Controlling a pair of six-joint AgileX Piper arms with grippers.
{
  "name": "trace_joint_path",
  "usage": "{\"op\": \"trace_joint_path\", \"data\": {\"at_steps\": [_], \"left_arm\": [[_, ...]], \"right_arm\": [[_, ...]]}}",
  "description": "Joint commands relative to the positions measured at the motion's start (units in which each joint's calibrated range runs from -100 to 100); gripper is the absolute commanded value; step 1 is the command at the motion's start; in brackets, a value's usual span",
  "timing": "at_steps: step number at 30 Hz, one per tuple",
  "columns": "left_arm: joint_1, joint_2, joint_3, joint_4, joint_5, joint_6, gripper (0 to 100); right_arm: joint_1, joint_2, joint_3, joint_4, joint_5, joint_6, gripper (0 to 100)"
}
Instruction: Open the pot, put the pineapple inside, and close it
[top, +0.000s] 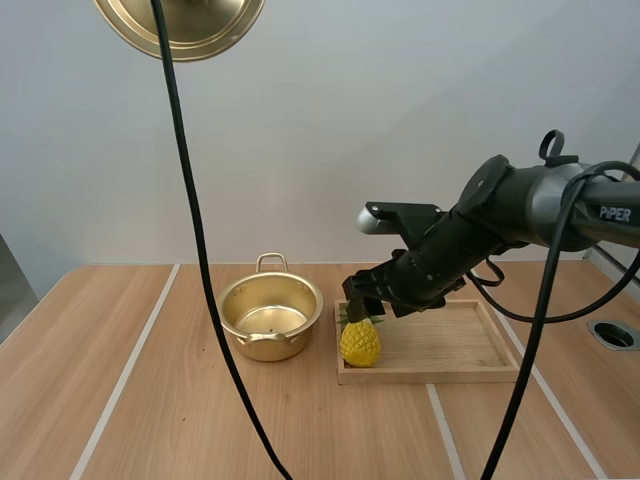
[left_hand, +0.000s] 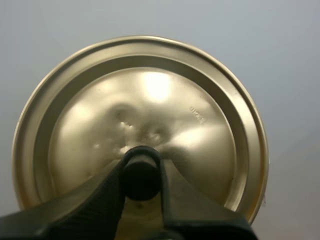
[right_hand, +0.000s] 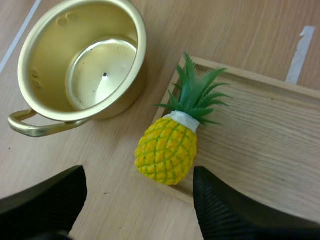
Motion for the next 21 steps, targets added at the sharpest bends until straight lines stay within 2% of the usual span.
{"op": "trace_joint_path", "data": {"at_steps": [1,9,21], "left_arm": [[0.07,-0.38,-0.46,-0.82,-1.32,-0.49,0],[0.07,-0.38,-0.46,-0.82,-1.32,-0.49,0],[0.07,-0.38,-0.46,-0.82,-1.32,-0.49,0]], "right_arm": [[-0.06,1.83,0.40,1.51,-1.62,-1.10,100],[-0.06,7.02,0.40,6.63,-3.57,-1.10,100],[-0.06,12.39,0.40,6.50,-8.45,-2.20,100]]}}
